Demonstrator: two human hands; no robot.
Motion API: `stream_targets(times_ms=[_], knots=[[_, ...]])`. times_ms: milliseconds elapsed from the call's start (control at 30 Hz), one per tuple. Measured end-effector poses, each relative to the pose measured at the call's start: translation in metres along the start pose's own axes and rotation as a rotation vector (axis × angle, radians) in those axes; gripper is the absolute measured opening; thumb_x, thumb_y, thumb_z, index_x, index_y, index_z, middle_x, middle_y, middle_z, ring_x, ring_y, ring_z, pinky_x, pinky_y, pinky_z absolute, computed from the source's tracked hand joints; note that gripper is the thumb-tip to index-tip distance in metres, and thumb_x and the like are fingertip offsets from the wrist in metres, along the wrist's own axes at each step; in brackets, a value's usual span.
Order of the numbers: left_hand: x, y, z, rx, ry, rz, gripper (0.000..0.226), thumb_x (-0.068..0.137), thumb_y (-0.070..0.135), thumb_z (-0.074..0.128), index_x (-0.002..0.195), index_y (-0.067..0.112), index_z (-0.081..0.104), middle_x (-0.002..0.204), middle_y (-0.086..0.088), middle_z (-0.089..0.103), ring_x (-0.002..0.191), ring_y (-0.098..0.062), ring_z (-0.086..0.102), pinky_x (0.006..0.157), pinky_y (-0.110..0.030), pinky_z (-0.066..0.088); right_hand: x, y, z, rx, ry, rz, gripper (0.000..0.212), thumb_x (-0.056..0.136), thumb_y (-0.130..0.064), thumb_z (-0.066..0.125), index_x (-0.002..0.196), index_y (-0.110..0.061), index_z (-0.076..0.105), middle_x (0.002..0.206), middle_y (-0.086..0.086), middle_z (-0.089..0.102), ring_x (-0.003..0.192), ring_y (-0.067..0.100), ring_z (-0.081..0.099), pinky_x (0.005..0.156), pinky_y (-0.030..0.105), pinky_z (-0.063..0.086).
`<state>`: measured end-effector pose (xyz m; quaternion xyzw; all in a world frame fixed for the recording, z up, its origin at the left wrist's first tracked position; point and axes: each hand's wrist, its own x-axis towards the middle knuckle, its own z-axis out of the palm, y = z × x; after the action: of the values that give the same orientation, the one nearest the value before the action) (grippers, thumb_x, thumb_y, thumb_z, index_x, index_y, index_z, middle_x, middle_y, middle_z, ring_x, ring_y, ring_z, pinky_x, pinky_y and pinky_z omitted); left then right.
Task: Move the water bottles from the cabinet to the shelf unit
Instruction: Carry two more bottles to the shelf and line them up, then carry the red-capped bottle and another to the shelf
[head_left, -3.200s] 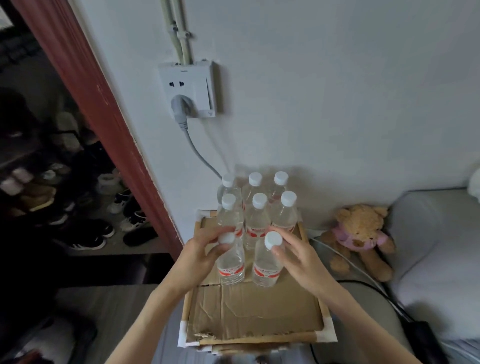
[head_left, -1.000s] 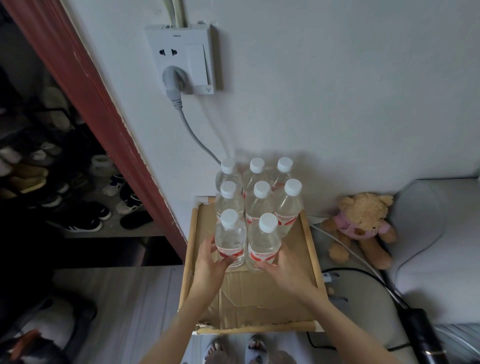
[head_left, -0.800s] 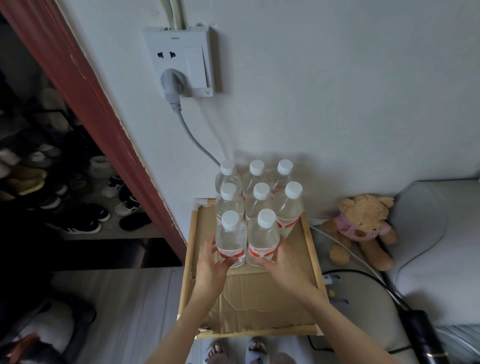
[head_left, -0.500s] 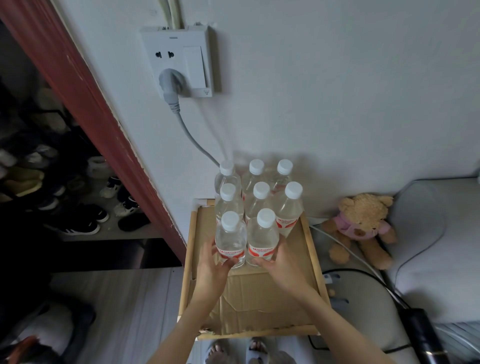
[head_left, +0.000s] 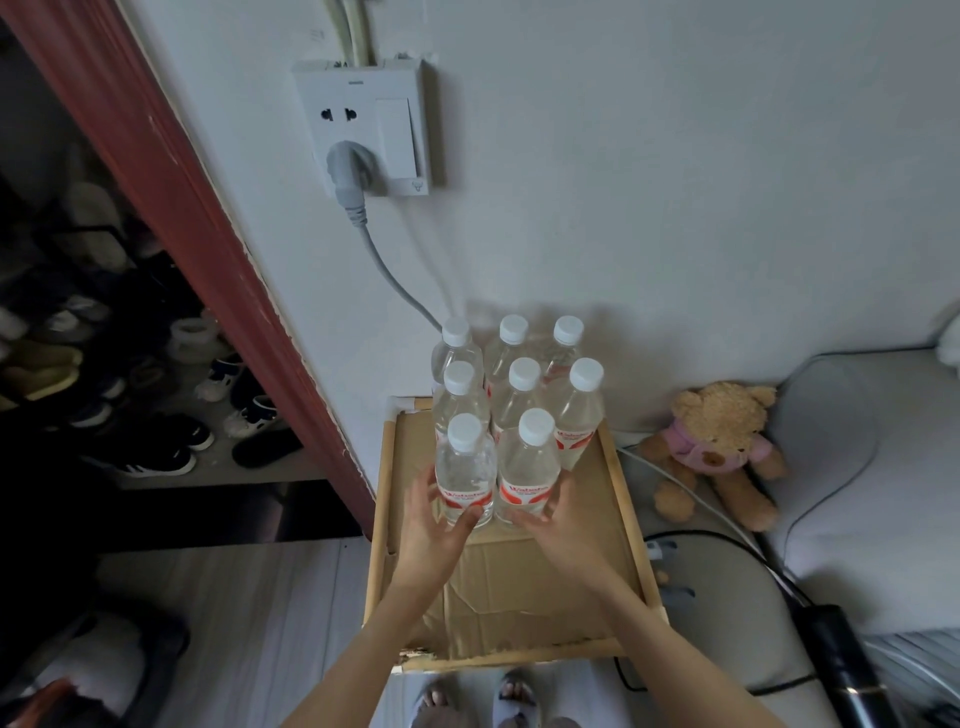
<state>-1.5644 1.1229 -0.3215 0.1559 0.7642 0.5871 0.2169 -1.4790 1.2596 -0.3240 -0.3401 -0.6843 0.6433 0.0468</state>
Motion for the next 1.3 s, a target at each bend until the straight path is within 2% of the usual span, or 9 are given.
stream_targets(times_ms=[100, 233, 367, 533, 767, 933, 1133, 1200, 1300], knots=[[-0.001, 0.000, -0.002, 0.003, -0.027, 0.000, 0.063, 0.074, 0.033, 0.073, 0.123, 0.035, 0.034, 0.128, 0.006, 0.044, 0.111, 0.007, 0.044, 0.092, -0.032, 0.047, -0.002, 0.004, 0.003, 0.010, 0.012, 0.002, 0.079, 0.071, -0.038, 0.074, 0.125, -0.047, 0.017, 0.137, -0.011, 0.038, 0.126, 0.010, 0.041, 0.101, 0.032, 0.036], [-0.001, 0.010, -0.006, 0.063, -0.053, 0.019, 0.074, 0.076, 0.027, 0.071, 0.134, 0.027, 0.026, 0.125, 0.013, 0.043, 0.107, 0.010, 0.043, 0.083, -0.017, 0.042, -0.014, 0.005, 0.001, -0.011, -0.008, -0.012, 0.078, 0.077, -0.034, 0.071, 0.131, -0.045, 0.017, 0.138, -0.015, 0.037, 0.129, 0.008, 0.037, 0.099, 0.027, 0.032], [-0.016, 0.014, -0.007, 0.203, -0.020, 0.054, 0.084, 0.075, 0.027, 0.073, 0.140, 0.022, 0.020, 0.124, 0.034, 0.028, 0.120, -0.004, 0.036, 0.099, -0.025, 0.031, -0.030, 0.017, -0.007, -0.190, -0.035, 0.003, 0.087, 0.079, -0.037, 0.068, 0.145, -0.026, 0.010, 0.153, -0.005, 0.019, 0.139, 0.015, 0.022, 0.109, 0.034, 0.024], [-0.074, -0.016, -0.012, 0.518, 0.066, 0.016, 0.077, 0.082, 0.033, 0.063, 0.142, 0.017, 0.018, 0.147, -0.001, 0.022, 0.138, -0.020, 0.018, 0.111, -0.033, 0.018, -0.056, 0.038, -0.022, -0.603, -0.170, -0.069, 0.085, 0.081, -0.048, 0.061, 0.144, -0.024, 0.010, 0.154, 0.000, 0.017, 0.139, 0.018, 0.022, 0.112, 0.037, 0.025], [-0.204, -0.039, -0.052, 1.036, 0.192, -0.031, 0.070, 0.085, 0.037, 0.057, 0.141, 0.033, 0.016, 0.152, -0.009, 0.020, 0.140, -0.036, 0.014, 0.111, -0.053, 0.012, -0.102, 0.034, -0.010, -1.066, -0.392, -0.626, 0.077, 0.087, -0.049, 0.049, 0.146, -0.019, 0.009, 0.155, 0.005, 0.012, 0.141, 0.025, 0.017, 0.114, 0.038, 0.014], [-0.318, -0.030, -0.099, 1.140, 0.483, -0.195, 0.061, 0.082, 0.047, 0.044, 0.138, 0.029, 0.028, 0.146, -0.012, 0.034, 0.134, -0.040, 0.029, 0.103, -0.061, 0.025, -0.151, 0.007, 0.071, -1.049, -0.596, -0.965, 0.080, 0.080, -0.053, 0.057, 0.143, -0.017, 0.026, 0.151, 0.009, 0.027, 0.138, 0.029, 0.027, 0.112, 0.046, 0.019], [-0.487, -0.045, -0.120, 1.082, 0.845, -0.451, 0.060, 0.083, 0.051, 0.034, 0.138, 0.028, 0.031, 0.144, -0.012, 0.038, 0.131, -0.039, 0.034, 0.100, -0.057, 0.031, -0.278, 0.003, 0.167, -1.022, -0.902, -1.286, 0.082, 0.081, -0.067, 0.037, 0.146, -0.026, 0.010, 0.156, 0.002, 0.009, 0.144, 0.020, 0.005, 0.115, 0.043, -0.002], [-0.555, -0.059, -0.114, 1.011, 0.961, -0.561, 0.061, 0.083, 0.053, 0.033, 0.138, 0.028, 0.029, 0.145, -0.011, 0.036, 0.133, -0.039, 0.031, 0.102, -0.057, 0.029, -0.333, 0.018, 0.197, -1.006, -1.023, -1.370, 0.085, 0.074, -0.070, 0.025, 0.146, -0.026, 0.013, 0.156, 0.002, 0.013, 0.144, 0.021, 0.008, 0.114, 0.042, -0.002], [-0.658, -0.081, -0.098, 0.888, 1.140, -0.715, 0.062, 0.082, 0.055, 0.032, 0.138, 0.028, 0.031, 0.146, -0.010, 0.035, 0.135, -0.038, 0.028, 0.104, -0.056, 0.026, -0.423, 0.054, 0.240, -0.927, -1.177, -1.462, 0.084, 0.073, -0.067, 0.028, 0.143, -0.022, 0.026, 0.152, 0.006, 0.026, 0.141, 0.026, 0.021, 0.112, 0.044, 0.004]])
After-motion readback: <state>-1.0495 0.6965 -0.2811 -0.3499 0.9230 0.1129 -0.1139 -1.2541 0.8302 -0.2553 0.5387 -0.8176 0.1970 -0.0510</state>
